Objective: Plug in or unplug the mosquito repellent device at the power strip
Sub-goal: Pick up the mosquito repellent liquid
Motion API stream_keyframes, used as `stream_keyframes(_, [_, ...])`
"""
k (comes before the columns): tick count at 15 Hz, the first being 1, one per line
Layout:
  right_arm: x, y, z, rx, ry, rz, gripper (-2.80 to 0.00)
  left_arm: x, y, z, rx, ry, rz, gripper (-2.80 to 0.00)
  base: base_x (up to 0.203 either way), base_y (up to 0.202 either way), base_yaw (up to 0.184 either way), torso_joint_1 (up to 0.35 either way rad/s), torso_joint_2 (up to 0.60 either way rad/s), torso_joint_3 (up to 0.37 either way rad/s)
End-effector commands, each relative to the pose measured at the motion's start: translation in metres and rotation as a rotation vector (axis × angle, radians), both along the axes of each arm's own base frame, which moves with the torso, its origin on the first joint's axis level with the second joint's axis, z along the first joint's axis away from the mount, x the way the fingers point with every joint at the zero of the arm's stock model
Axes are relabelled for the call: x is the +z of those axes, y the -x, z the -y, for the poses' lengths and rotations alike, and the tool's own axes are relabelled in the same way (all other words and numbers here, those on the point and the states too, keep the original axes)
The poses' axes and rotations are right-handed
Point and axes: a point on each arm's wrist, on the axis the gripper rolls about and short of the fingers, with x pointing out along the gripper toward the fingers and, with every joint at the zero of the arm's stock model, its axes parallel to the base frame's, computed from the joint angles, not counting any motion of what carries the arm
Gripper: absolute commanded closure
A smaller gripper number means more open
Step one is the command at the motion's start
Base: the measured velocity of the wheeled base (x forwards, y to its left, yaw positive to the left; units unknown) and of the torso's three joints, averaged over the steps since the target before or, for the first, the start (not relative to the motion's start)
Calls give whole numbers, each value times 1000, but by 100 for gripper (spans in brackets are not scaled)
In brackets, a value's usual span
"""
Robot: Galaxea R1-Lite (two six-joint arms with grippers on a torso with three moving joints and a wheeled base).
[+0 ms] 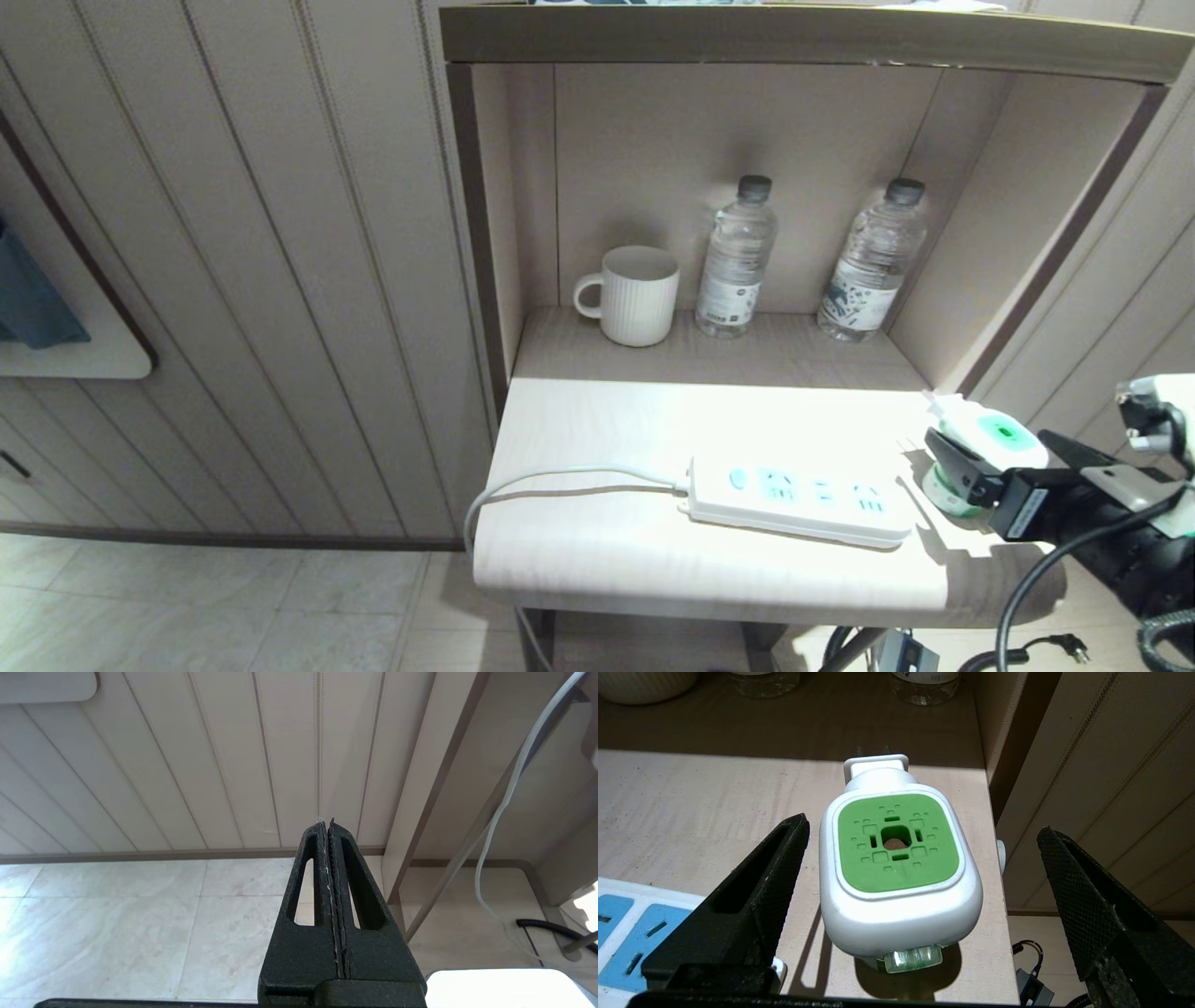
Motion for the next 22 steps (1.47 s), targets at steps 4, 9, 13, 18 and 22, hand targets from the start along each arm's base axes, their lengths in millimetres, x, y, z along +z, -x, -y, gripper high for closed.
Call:
stream_keyframes(4, [-13, -11, -1, -14, 4, -9, -280, 0, 0, 0, 0, 0, -2, 0, 0, 0, 0, 0, 0, 0])
stream_keyframes(9, [-8, -12, -1, -21, 1, 17, -280, 0, 0, 0, 0, 0, -2, 0, 0, 0, 0, 0, 0, 0])
stream_keyframes(13, [-1, -12, -1, -39, -3, 56, -280, 0, 0, 0, 0, 0, -1, 0, 0, 0, 0, 0, 0, 0])
stream_keyframes(18, [3, -10, -2, -51, -9, 79, -280, 0, 0, 0, 0, 0, -2, 0, 0, 0, 0, 0, 0, 0])
stream_keyframes(22, [3, -6, -5, -47, -14, 79, -280, 0, 0, 0, 0, 0, -2, 0, 0, 0, 0, 0, 0, 0])
